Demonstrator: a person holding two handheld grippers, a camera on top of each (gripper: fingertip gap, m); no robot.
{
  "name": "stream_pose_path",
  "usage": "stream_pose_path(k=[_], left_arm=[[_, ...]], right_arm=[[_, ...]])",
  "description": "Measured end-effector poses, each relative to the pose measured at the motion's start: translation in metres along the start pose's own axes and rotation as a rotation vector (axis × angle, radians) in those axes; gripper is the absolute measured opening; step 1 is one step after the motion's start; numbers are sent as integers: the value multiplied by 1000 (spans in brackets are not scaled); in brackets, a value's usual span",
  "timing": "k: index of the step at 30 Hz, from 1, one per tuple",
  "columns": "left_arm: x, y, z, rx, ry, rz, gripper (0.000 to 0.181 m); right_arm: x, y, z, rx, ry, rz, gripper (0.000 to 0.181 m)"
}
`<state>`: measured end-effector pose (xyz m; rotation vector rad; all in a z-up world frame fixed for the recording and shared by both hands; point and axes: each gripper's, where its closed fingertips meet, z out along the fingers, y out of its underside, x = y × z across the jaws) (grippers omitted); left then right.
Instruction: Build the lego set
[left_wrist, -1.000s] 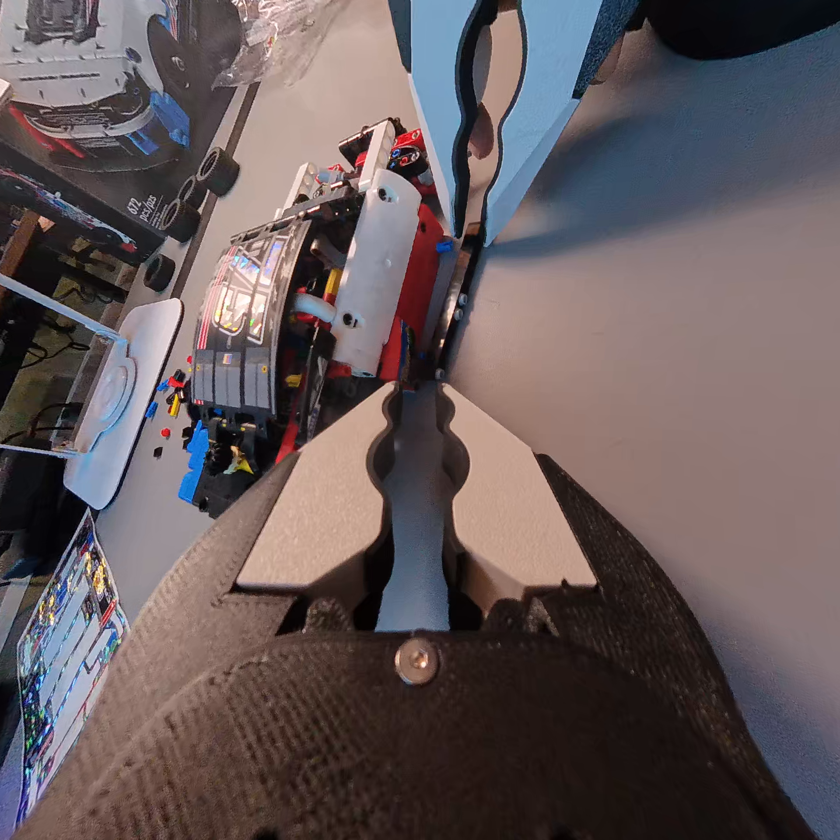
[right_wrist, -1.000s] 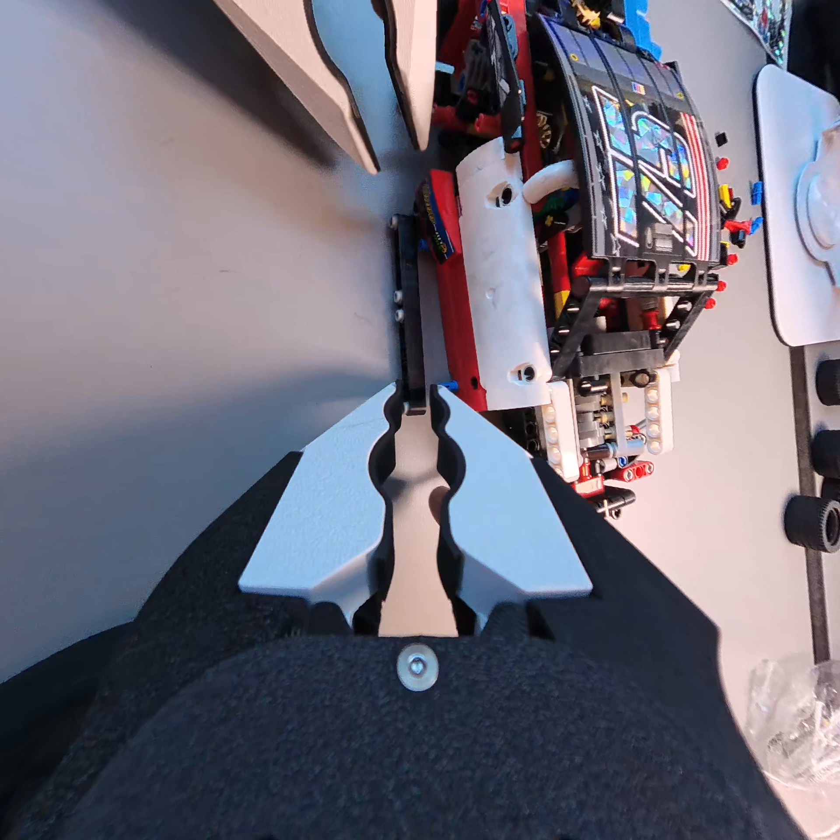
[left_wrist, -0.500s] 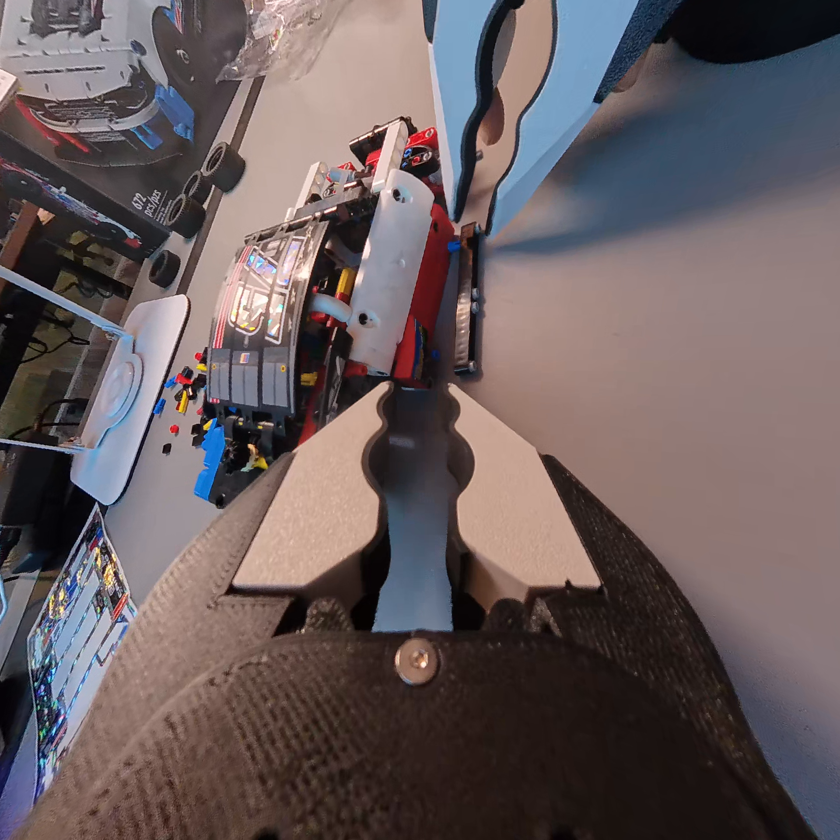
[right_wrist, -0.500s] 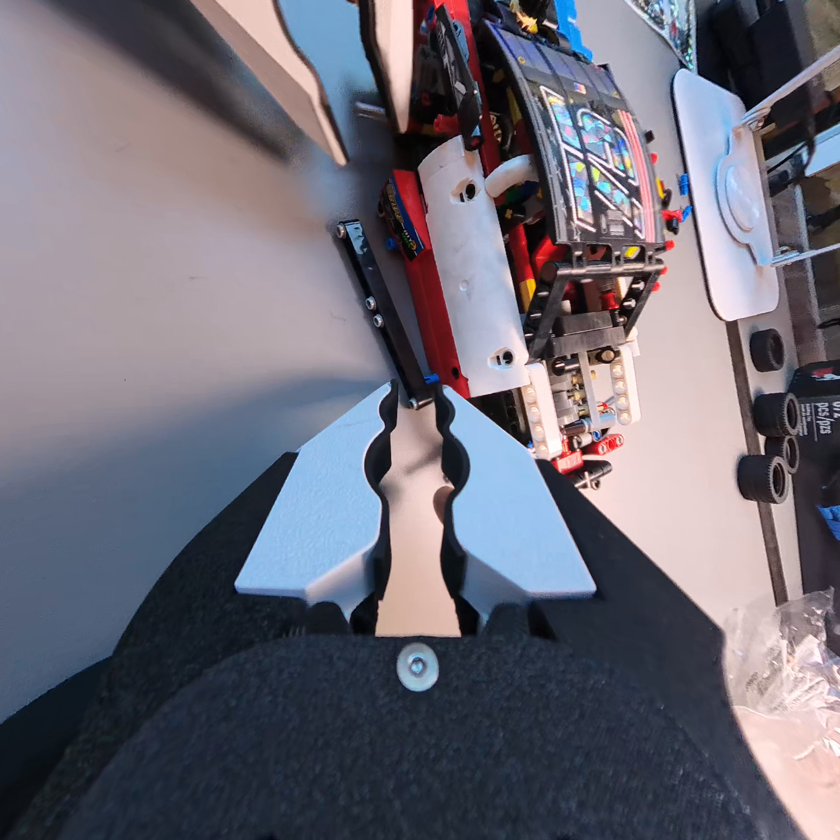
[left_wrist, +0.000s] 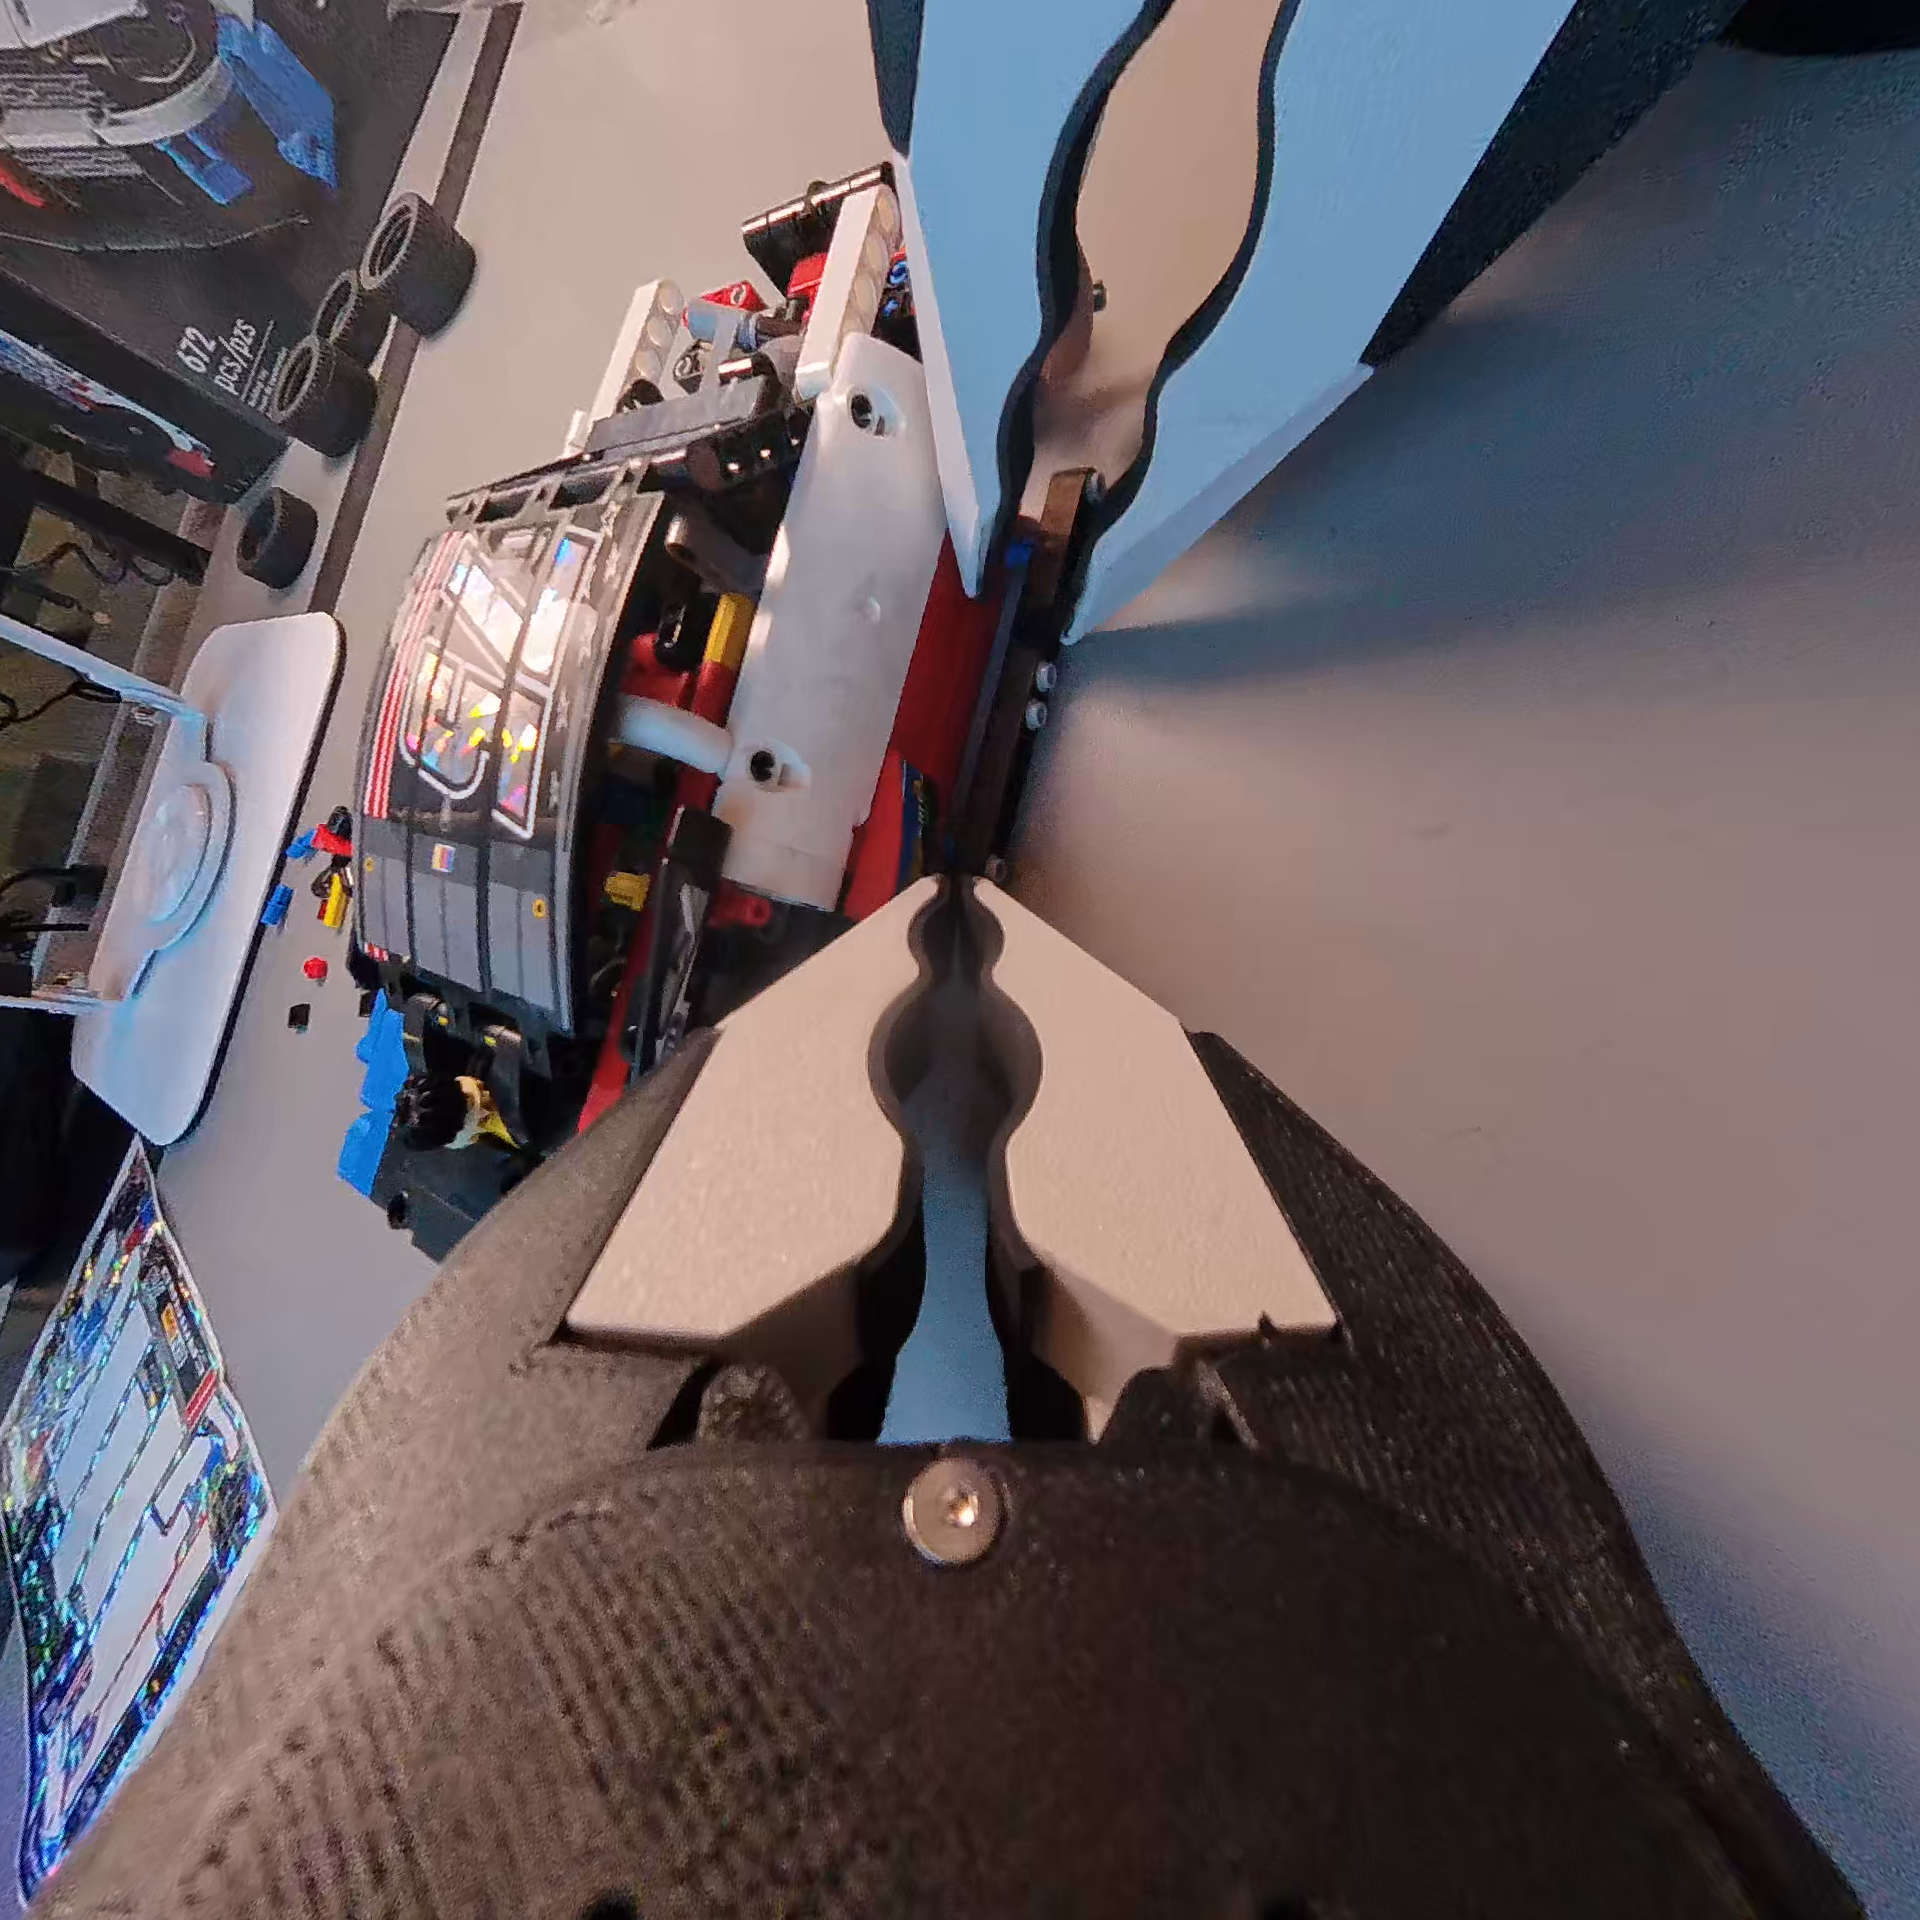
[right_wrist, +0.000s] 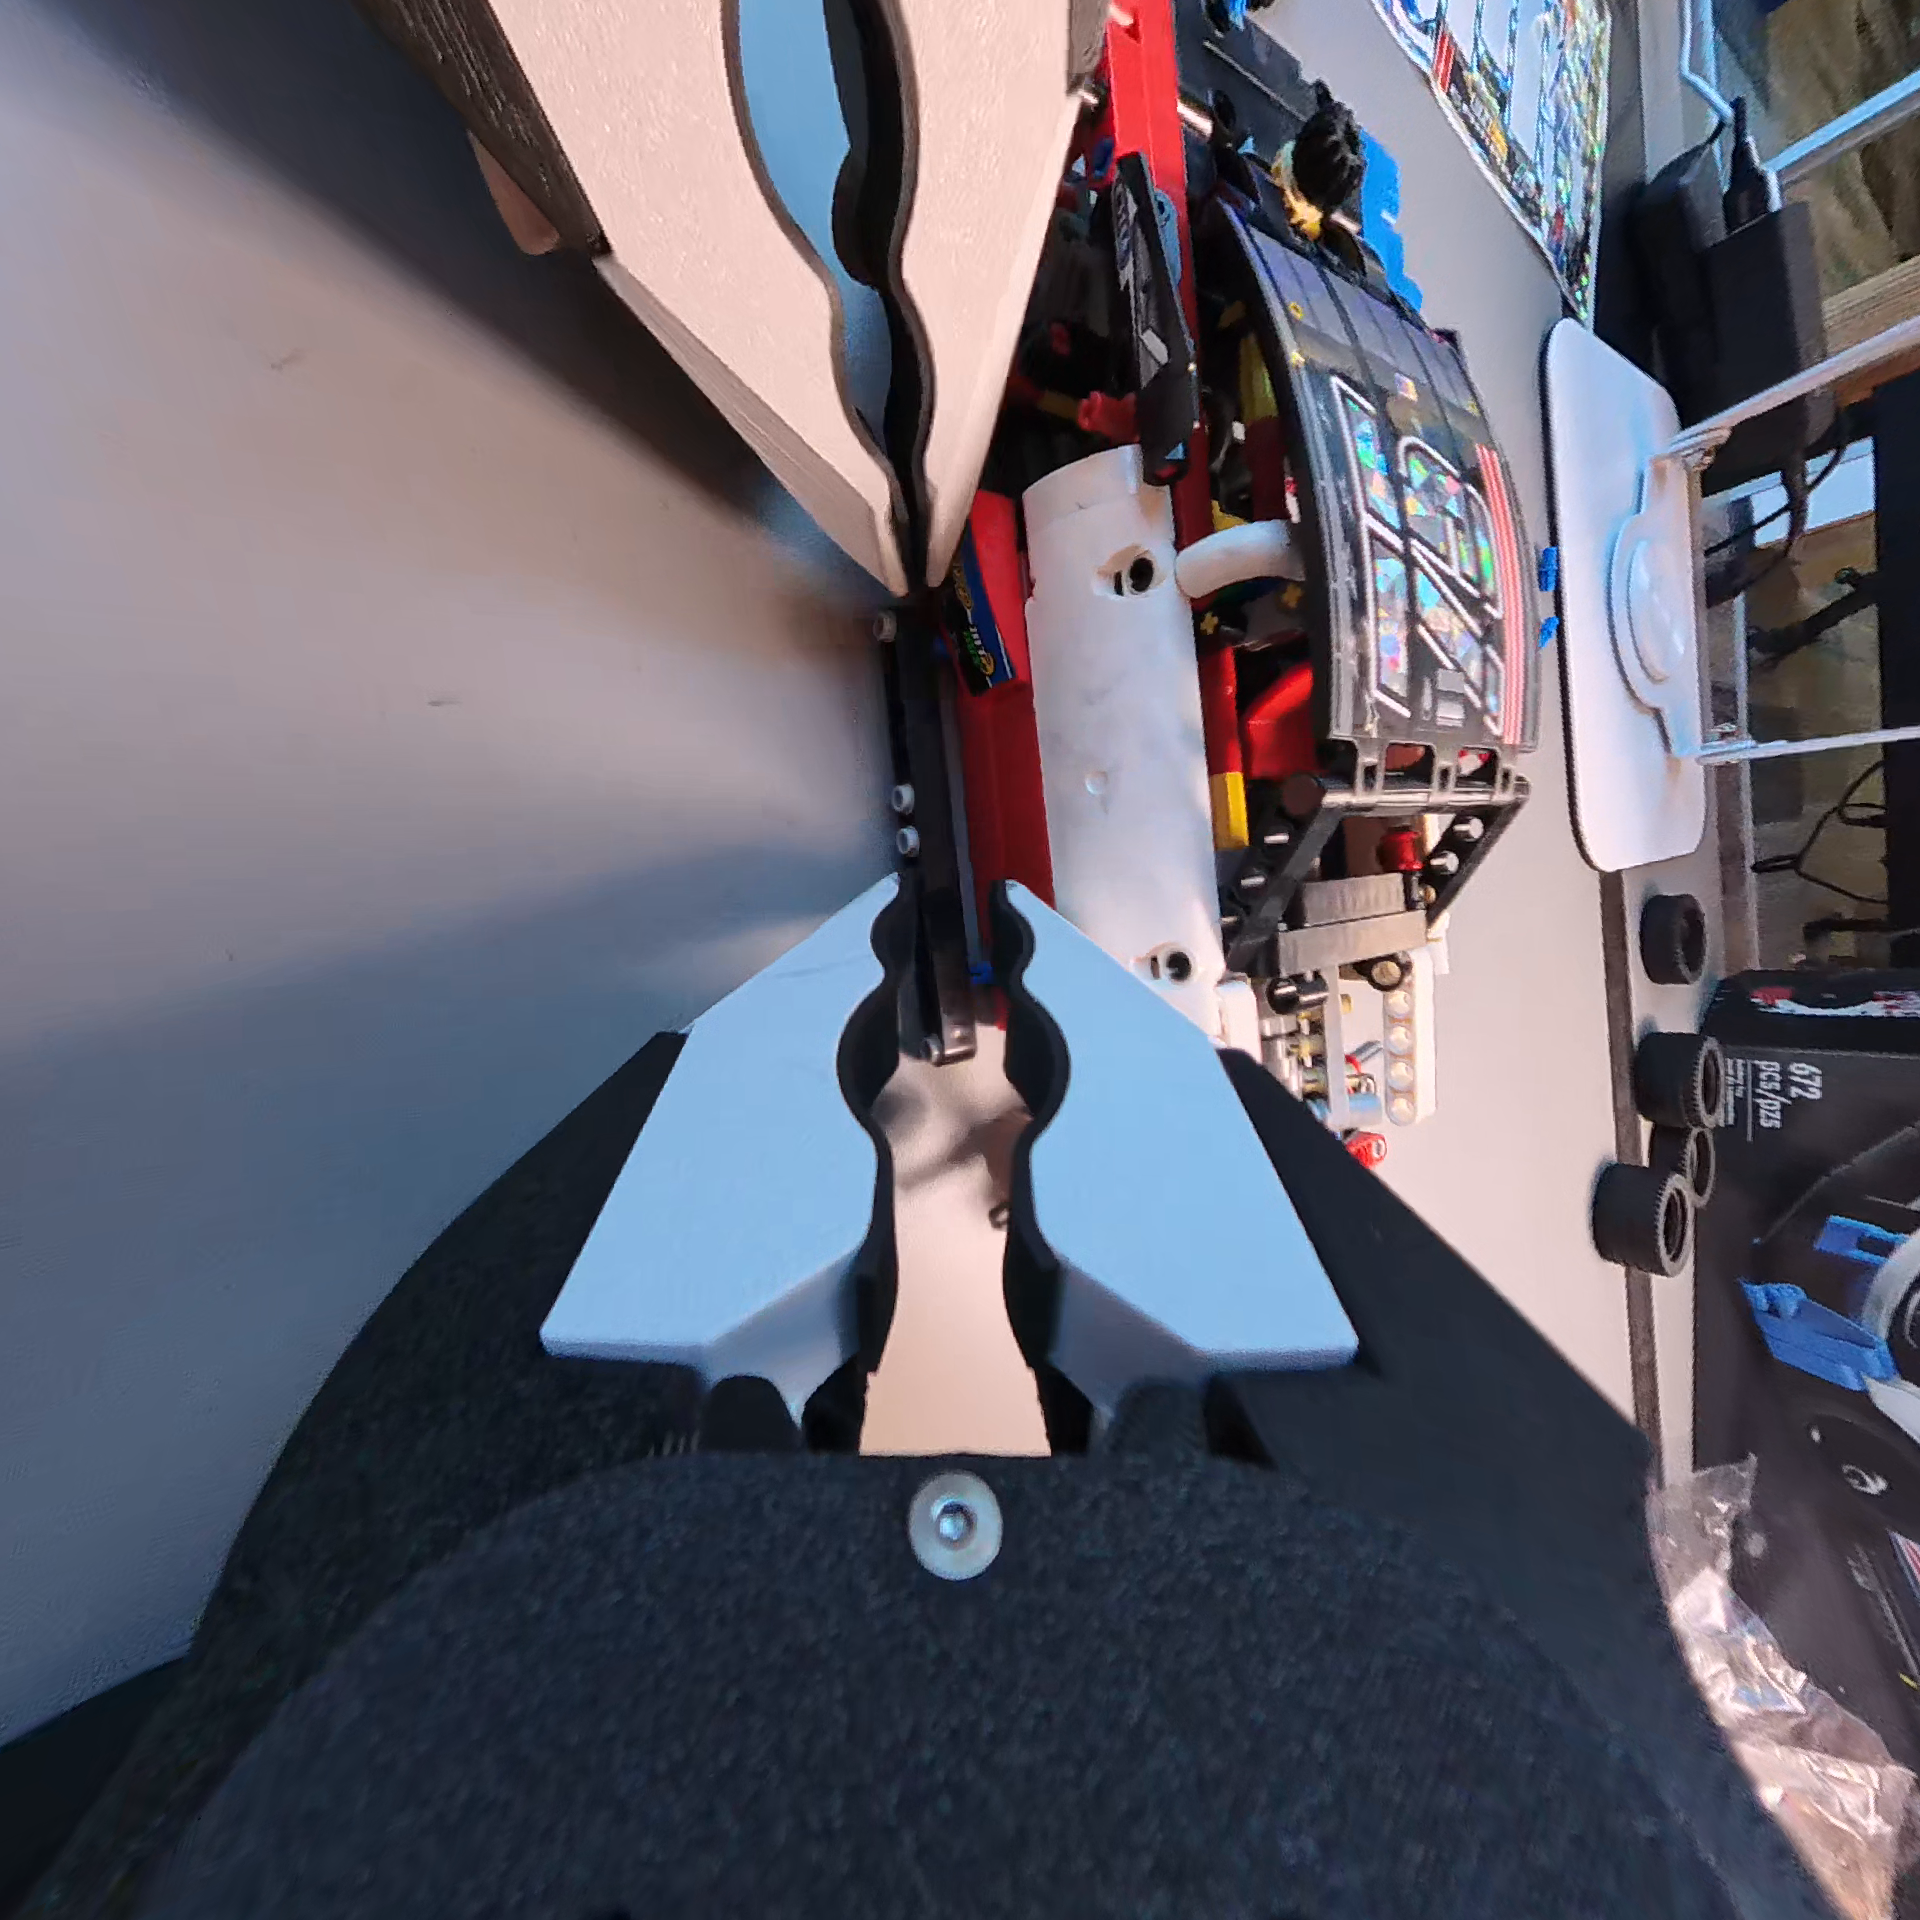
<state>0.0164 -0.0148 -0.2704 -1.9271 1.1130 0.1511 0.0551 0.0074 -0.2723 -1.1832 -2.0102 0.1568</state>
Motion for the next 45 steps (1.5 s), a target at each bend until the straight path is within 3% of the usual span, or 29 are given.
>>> stream_pose_path(k=[8,14,20,26,30,33,37,41,45], left_arm=[[-17,-6,-20,51,-14,-62,6],[-23,-10,-35,91,-44,30,20],[-9,-19,-20,30,93,95,42],[-13,-28,-3,15,59,191,39],[-37,-32,-23,102,39,93,38],[-75,-13,-45,135,45,-91,50],[-100,40,-57,113,188,-350,91],[-87,72,-43,84,209,-254,96],[-77,69,-19,101,185,-140,96]], right_arm=[[1,-8,5,25,36,-11,10],[9,-6,-19,100,52,48,13],[25,2,-29,133,50,86,31],[33,9,-33,104,51,89,45],[37,34,-33,80,27,177,63],[45,56,-38,116,-12,292,70],[52,81,-36,104,-43,321,69],[55,86,-24,97,-74,277,70],[61,83,-13,121,-156,274,74]])
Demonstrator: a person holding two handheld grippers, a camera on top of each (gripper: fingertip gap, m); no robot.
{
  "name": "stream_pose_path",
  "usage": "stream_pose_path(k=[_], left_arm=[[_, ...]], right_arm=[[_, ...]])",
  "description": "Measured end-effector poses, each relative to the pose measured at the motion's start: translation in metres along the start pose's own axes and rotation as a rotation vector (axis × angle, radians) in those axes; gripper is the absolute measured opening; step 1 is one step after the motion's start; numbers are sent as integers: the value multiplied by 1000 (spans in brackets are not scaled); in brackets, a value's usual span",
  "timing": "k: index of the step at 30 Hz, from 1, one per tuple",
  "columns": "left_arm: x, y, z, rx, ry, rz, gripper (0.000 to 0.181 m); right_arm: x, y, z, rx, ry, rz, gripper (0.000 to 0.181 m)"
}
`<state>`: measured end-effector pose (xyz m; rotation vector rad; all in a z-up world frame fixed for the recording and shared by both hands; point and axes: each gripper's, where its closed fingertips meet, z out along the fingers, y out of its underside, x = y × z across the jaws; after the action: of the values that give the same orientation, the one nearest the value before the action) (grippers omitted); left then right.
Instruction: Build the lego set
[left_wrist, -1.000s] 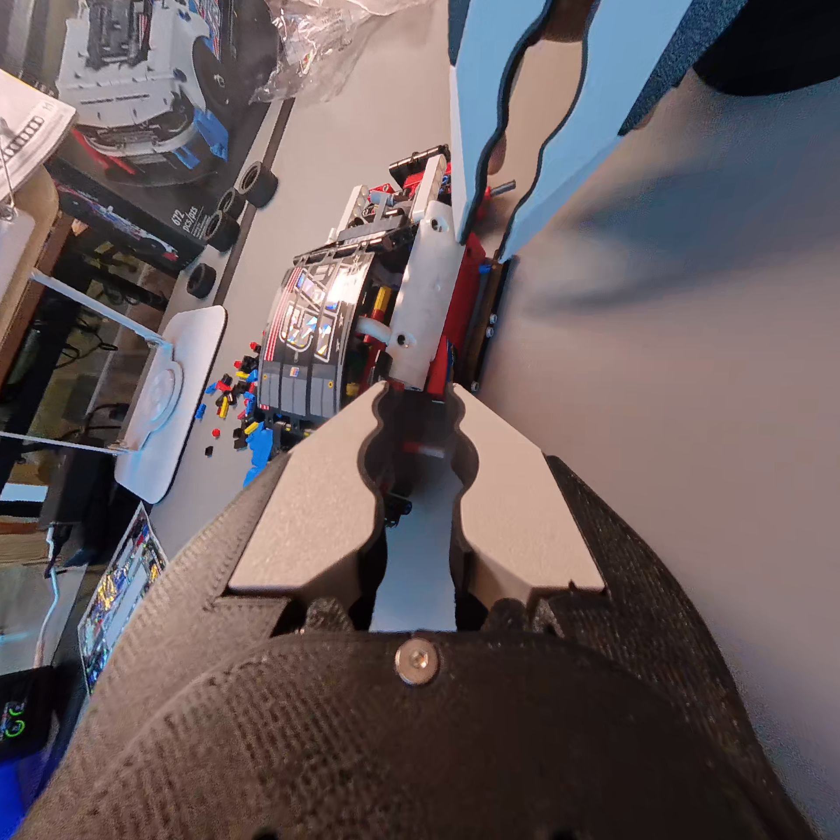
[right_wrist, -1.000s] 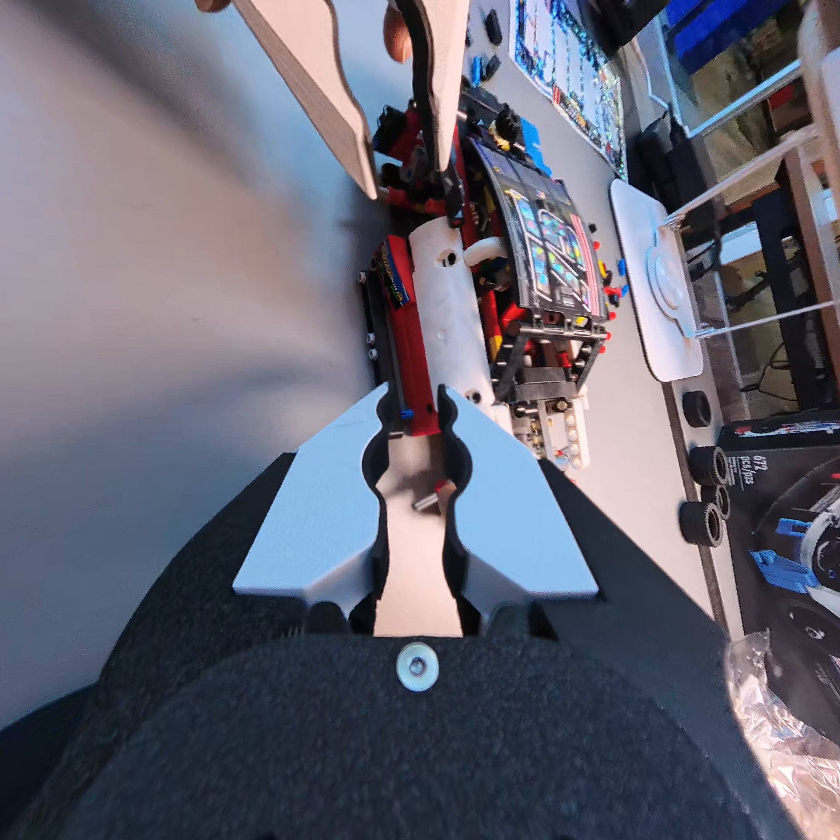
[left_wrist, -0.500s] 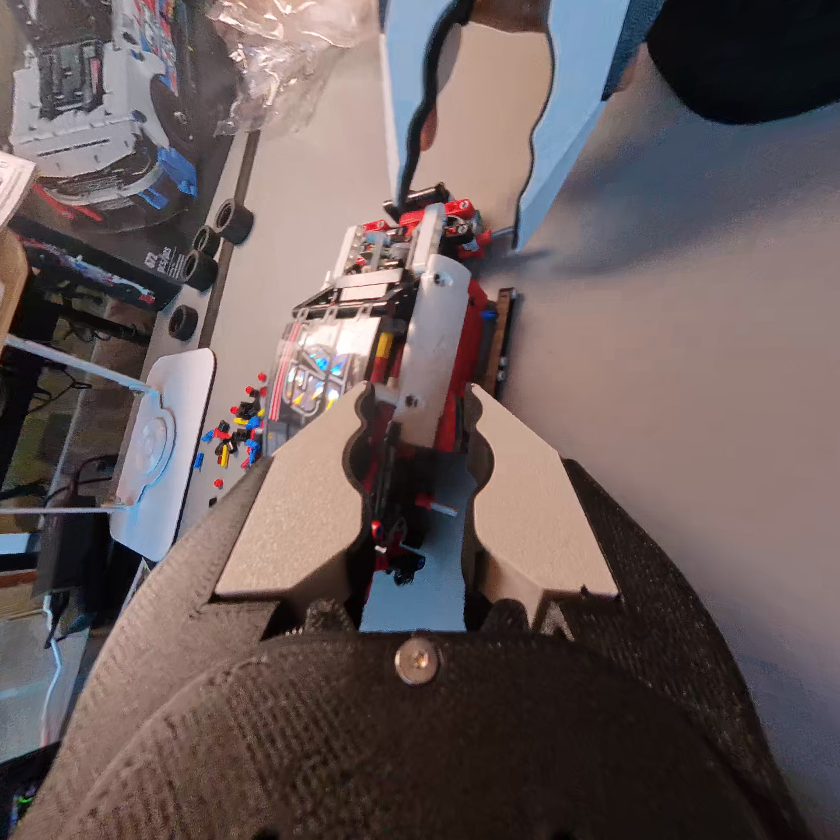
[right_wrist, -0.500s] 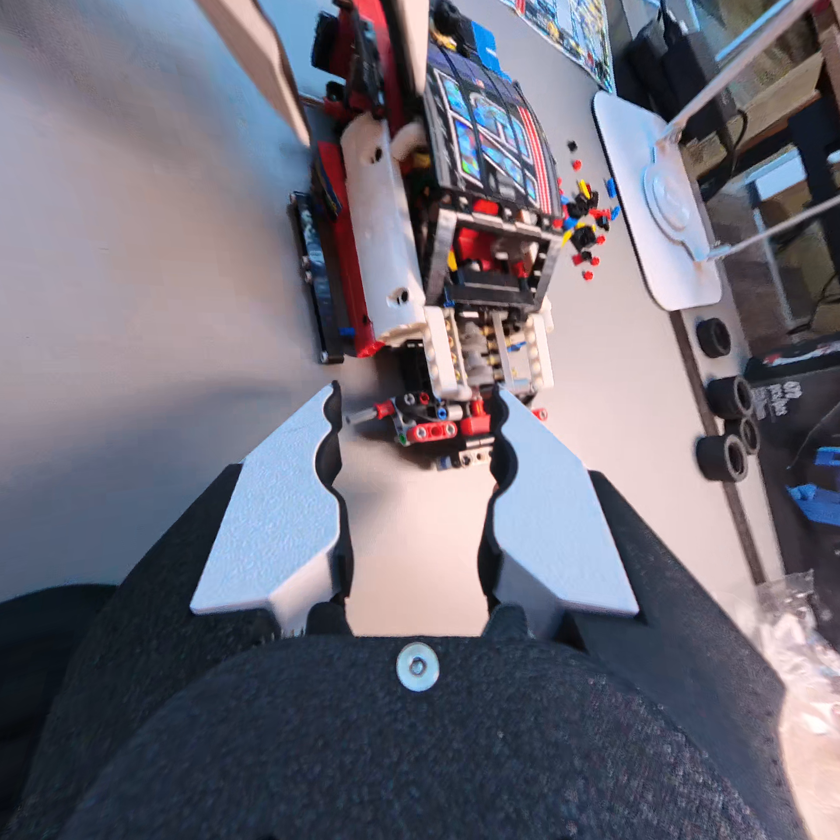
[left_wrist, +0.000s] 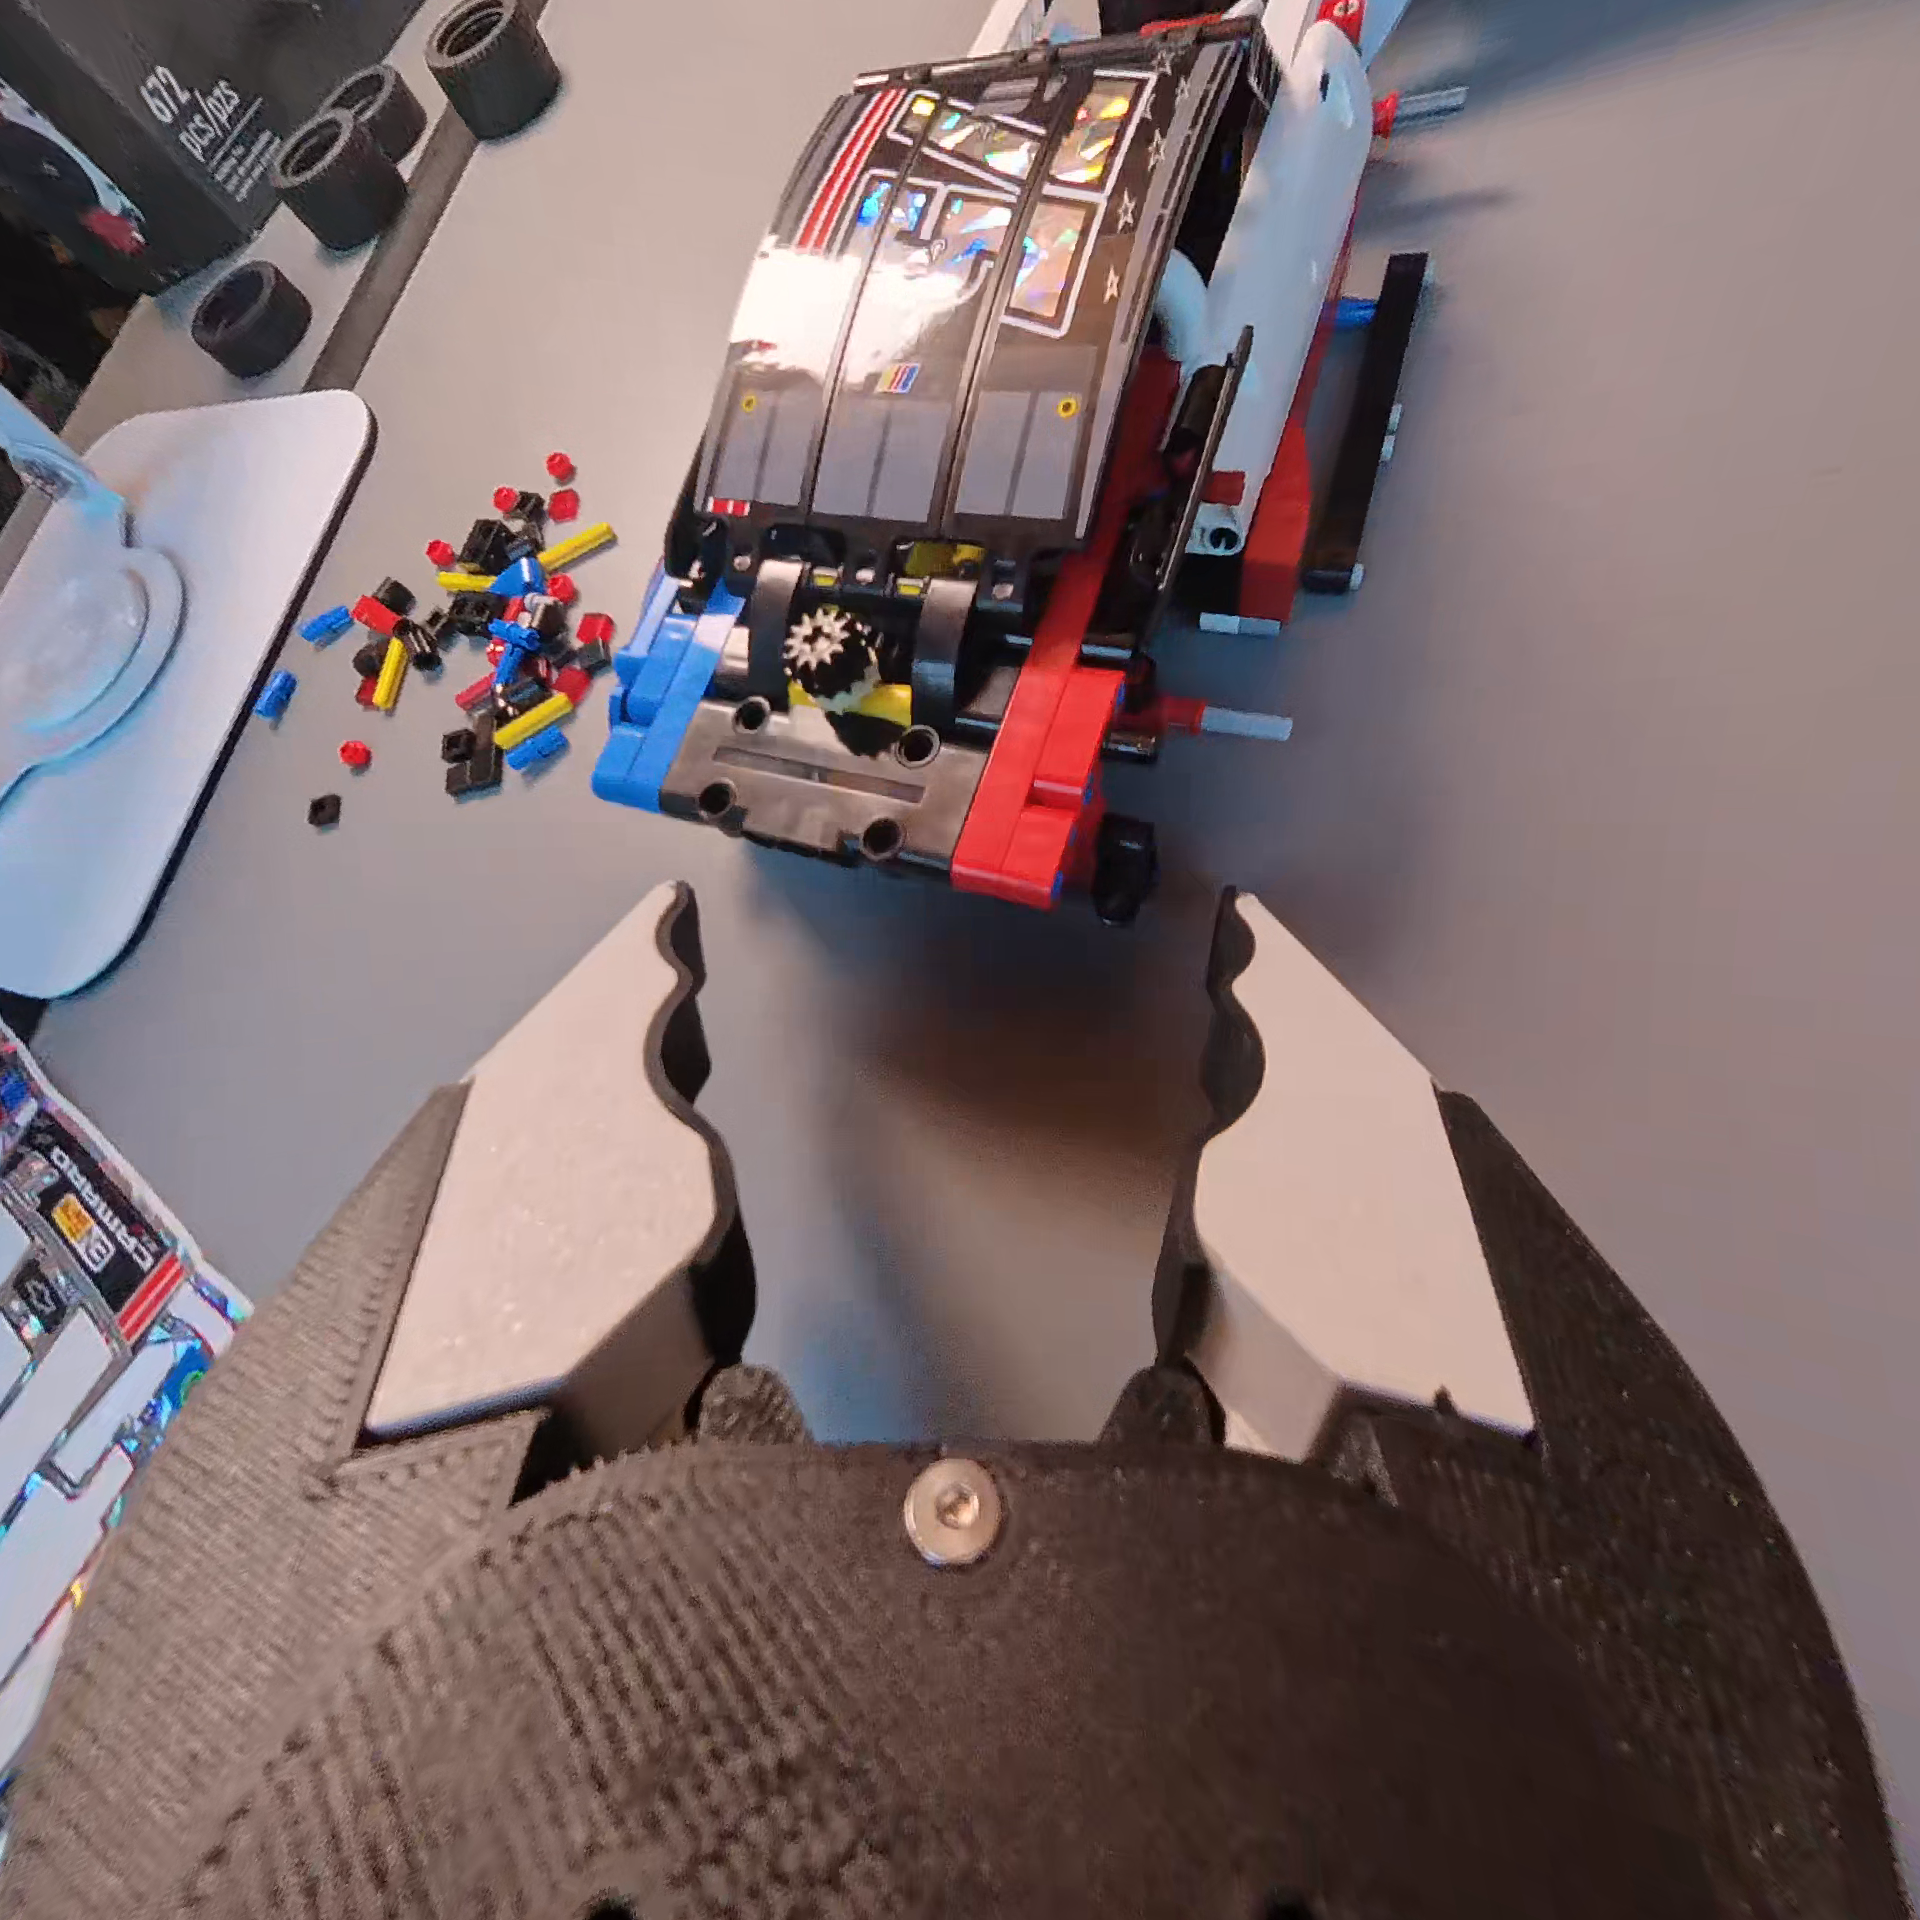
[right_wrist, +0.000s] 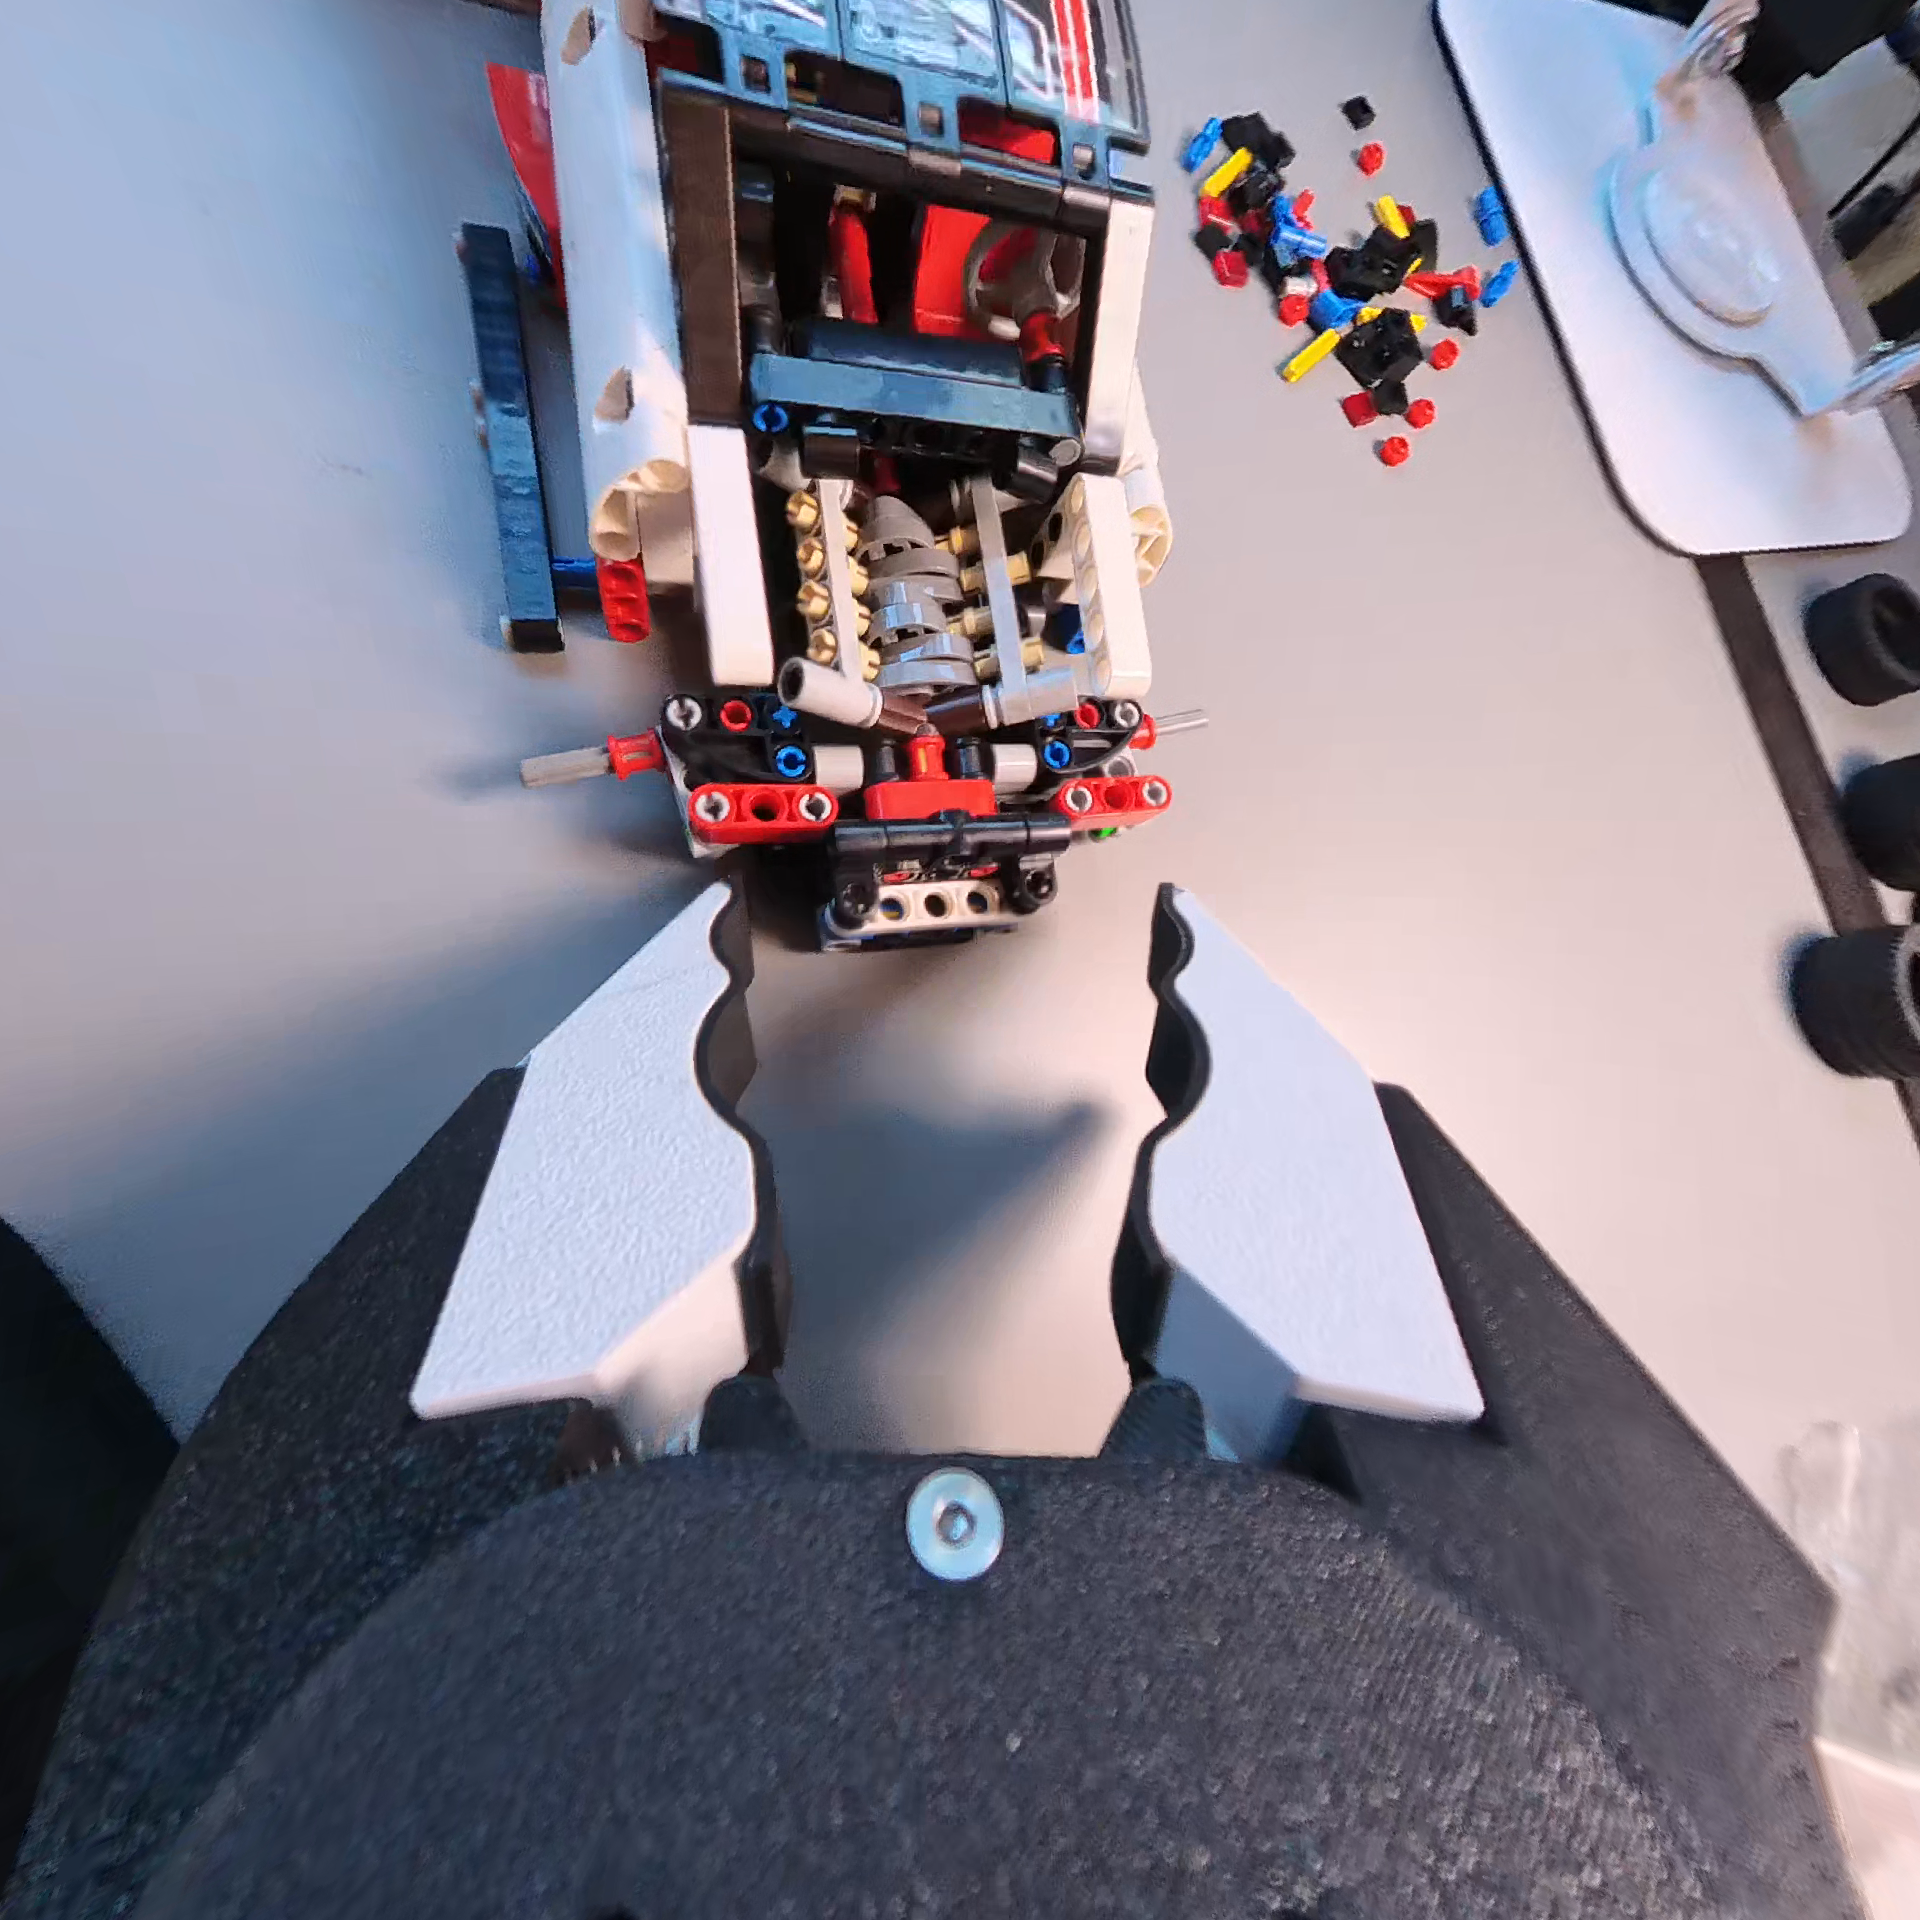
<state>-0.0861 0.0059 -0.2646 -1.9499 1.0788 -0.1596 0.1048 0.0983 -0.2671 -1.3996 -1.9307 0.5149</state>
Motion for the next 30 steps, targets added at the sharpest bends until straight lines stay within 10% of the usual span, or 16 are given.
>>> stream_pose_path(k=[12,23,30], left_arm=[[23,-16,-13,81,109,-178,82],[3,-18,-7,191,-32,97,108],[19,-36,-5,271,44,205,82]], right_arm=[[-28,-13,-3,7,-419,192,56],[-24,-34,-23,39,-913,558,53],[-14,-23,-18,48,-993,749,39]])
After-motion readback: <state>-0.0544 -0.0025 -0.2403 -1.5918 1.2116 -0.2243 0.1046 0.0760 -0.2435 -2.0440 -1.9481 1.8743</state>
